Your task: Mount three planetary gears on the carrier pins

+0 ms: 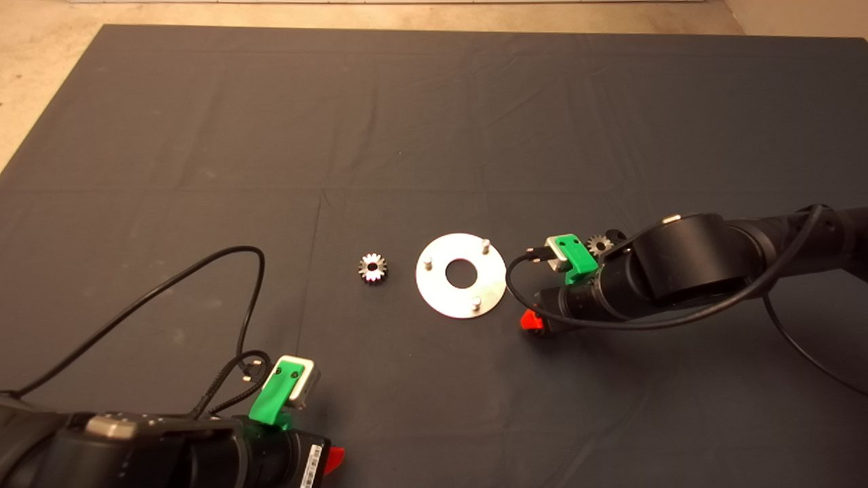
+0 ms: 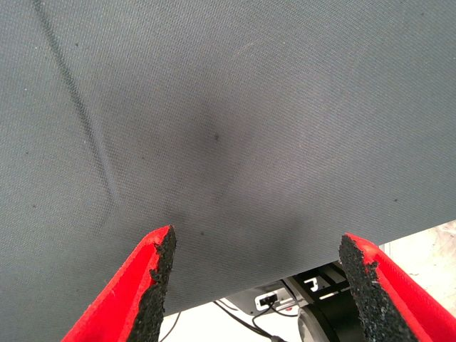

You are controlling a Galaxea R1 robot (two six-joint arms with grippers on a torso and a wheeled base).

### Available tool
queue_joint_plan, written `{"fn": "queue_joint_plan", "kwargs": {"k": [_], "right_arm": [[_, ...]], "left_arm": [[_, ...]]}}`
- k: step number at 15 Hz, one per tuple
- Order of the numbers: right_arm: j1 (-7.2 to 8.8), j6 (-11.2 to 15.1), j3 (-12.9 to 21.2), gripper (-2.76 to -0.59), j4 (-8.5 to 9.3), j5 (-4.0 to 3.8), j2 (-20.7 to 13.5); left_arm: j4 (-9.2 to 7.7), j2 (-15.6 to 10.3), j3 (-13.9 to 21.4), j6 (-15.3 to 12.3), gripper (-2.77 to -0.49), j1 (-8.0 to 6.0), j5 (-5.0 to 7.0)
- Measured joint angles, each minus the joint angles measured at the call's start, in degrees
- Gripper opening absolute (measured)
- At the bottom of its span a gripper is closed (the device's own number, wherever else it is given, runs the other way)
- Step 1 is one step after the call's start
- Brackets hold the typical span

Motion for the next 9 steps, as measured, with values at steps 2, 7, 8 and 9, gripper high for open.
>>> {"fn": "queue_joint_plan", "kwargs": {"k": [2,7,8,9], "right_arm": [[-0.57,0.00,-0.05,-1.11,-0.01,0.02,0.06],[-1.90,0.00,-0.37,-1.11,-0.06,0.05,0.23],[-1.93,0.00,-0.37,-1.11,-0.06,0.02,0.34],[-2.10,0.00,-0.37,-1.17,-0.09,0.11,0.34]], "left_arm": [[0.00,-0.02,0.00,0.00,-1.64,0.00,0.01],[0.00,0.00,0.00,0.00,-1.64,0.00,0.00],[0.00,0.00,0.00,0.01,-1.64,0.00,0.00],[0.00,0.00,0.00,0.00,-1.64,0.00,0.00]]}}
